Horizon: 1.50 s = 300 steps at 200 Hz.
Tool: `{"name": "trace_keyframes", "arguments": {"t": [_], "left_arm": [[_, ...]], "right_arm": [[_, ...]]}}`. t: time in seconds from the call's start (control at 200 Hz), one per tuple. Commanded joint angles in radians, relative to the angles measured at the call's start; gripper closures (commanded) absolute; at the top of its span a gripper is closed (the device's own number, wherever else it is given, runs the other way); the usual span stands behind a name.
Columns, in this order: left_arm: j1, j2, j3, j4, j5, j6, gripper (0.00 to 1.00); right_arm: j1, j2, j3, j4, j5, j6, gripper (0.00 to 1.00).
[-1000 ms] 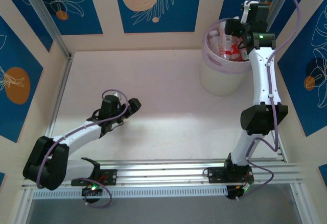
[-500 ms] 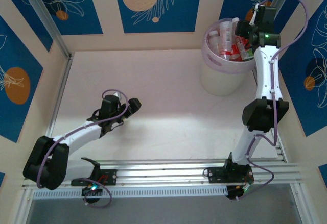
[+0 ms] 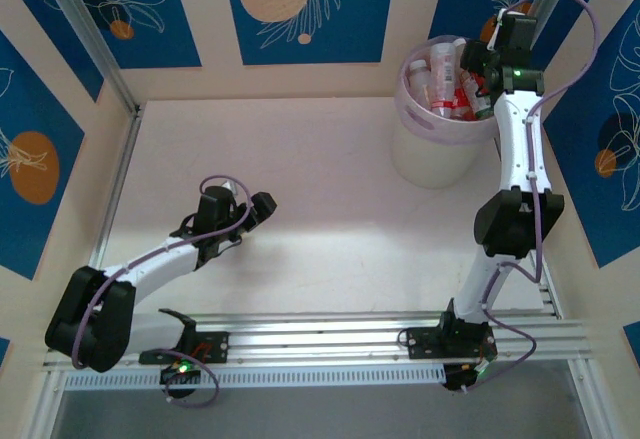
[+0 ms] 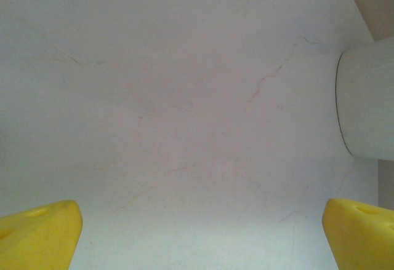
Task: Put the plastic bottles in the bin
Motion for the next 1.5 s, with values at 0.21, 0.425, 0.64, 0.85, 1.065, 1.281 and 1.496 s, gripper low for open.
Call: {"name": "trace_keyframes", "arguments": {"t": [0.21,0.425,0.64,0.85,1.065,1.281,1.496], "left_arm": [[0.015,0.006,0.01,0.019,0.012,0.001,0.0],[0.014,0.0,0.008,0.02,0.012,-0.001,0.0],[0.014,-0.016,0.0,0.012,0.005,0.005,0.0],[0.016,-0.021,0.009,0.005,0.009,0.011,0.0],[0.017,-0.023,0.014,0.006,0.011,0.012,0.0],[0.018,-0.112,0.075,-0.124,-0.047,0.172,0.0],[0.018,-0.271,0.16,-0.333,-0.252,0.481,0.0]], "right_arm": [[-0.032,-0.076,-0.052,-0.06,0.034,0.005,0.27],[-0.067,-0.11,-0.018,-0.089,-0.005,0.072,0.18],[-0.118,-0.155,-0.083,-0.096,-0.017,0.127,0.15],[-0.174,-0.24,-0.199,-0.066,-0.062,0.173,0.19],[-0.179,-0.412,-0.422,-0.006,-0.105,0.192,0.2],[-0.015,-0.787,-0.853,0.154,-0.053,0.167,0.14],[0.284,-1.066,-1.19,0.203,0.191,0.095,0.01]]}}
